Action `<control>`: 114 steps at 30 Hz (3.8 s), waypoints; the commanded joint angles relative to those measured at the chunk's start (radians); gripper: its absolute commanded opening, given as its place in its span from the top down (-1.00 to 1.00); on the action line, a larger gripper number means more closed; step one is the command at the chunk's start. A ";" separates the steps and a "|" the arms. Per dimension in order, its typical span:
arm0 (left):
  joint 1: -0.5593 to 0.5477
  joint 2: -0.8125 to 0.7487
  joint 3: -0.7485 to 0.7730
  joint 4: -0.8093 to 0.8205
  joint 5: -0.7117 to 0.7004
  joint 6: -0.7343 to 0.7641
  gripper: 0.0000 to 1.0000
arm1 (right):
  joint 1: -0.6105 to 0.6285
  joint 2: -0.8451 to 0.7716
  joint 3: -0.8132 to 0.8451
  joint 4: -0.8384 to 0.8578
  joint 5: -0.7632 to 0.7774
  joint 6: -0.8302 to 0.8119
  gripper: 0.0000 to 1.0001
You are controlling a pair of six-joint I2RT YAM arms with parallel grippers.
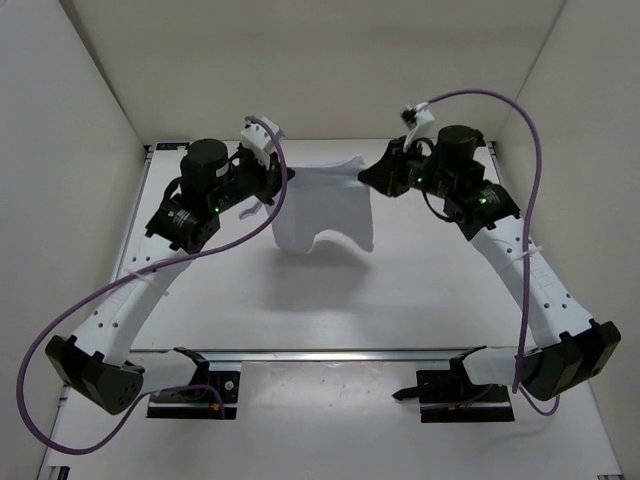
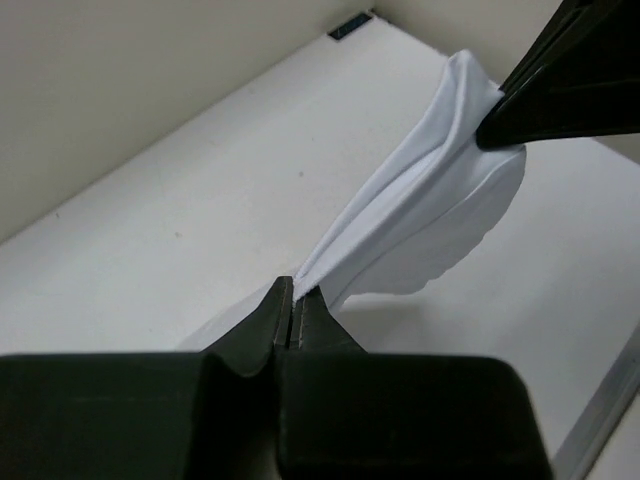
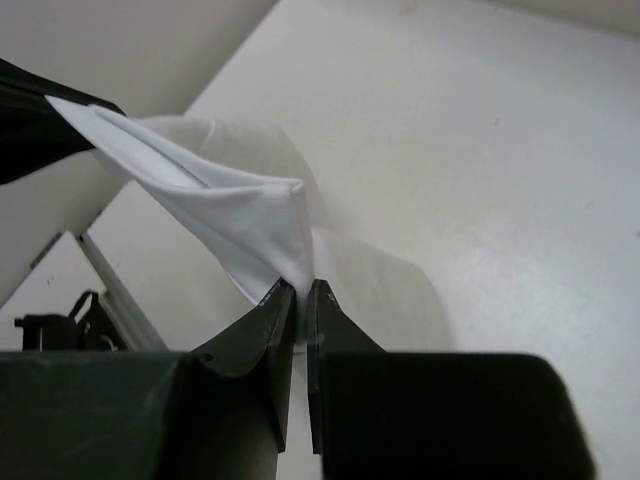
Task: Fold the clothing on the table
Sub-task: Flatten the skirt out, then fold the skirt
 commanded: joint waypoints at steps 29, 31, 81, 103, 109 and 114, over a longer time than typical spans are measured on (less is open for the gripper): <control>0.027 0.514 0.036 0.067 -0.007 -0.189 -0.26 | -0.166 0.339 -0.156 0.115 0.025 -0.067 1.00; 0.036 0.596 0.140 0.034 -0.081 -0.192 -0.97 | -0.194 0.438 -0.107 0.118 -0.011 -0.062 0.91; 0.123 0.786 -0.105 0.277 -0.060 -0.570 -0.34 | -0.282 0.921 0.229 -0.086 -0.014 -0.174 0.22; 0.139 0.739 0.497 0.034 -0.147 -0.349 1.00 | -0.363 0.711 0.704 -0.112 0.009 -0.082 1.00; 0.107 0.541 0.607 0.018 -0.193 -0.260 1.00 | -0.325 0.447 0.676 -0.072 0.109 -0.087 1.00; 0.097 0.181 0.113 0.144 -0.181 -0.277 1.00 | -0.228 0.104 0.093 0.046 0.264 -0.143 0.98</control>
